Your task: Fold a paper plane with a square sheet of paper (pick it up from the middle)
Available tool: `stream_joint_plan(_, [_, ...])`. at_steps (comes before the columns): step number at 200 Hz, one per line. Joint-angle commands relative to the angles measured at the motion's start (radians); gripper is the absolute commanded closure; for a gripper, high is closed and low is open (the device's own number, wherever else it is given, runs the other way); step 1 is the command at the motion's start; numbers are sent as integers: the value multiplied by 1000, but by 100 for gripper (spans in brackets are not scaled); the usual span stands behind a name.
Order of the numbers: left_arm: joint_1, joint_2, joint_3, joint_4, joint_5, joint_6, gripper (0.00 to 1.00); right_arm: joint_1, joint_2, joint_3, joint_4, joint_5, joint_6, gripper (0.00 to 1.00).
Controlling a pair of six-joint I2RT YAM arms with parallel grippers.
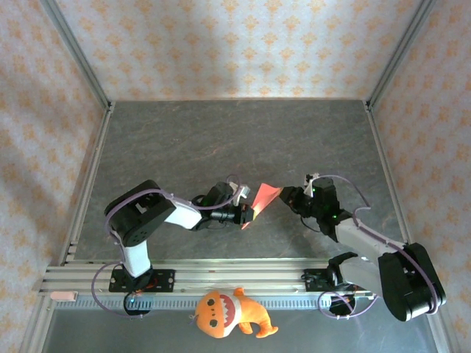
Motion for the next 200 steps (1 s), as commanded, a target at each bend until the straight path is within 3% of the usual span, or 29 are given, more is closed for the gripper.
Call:
stream_joint_plan(1, [-10, 66, 24, 10, 44, -71, 100, -2, -25, -20, 81, -44, -31, 78])
stream_joint_plan(47, [-10, 112, 59, -4, 44, -127, 100, -2, 0, -25, 50, -53, -38, 82])
stream_joint_plan(104, [-10, 95, 39, -35, -62, -155, 100, -3, 10, -17, 44, -34, -34, 83])
stream_joint_plan(200, [-16, 99, 11, 51, -57, -239, 100, 0, 23, -53, 135, -88, 20, 91])
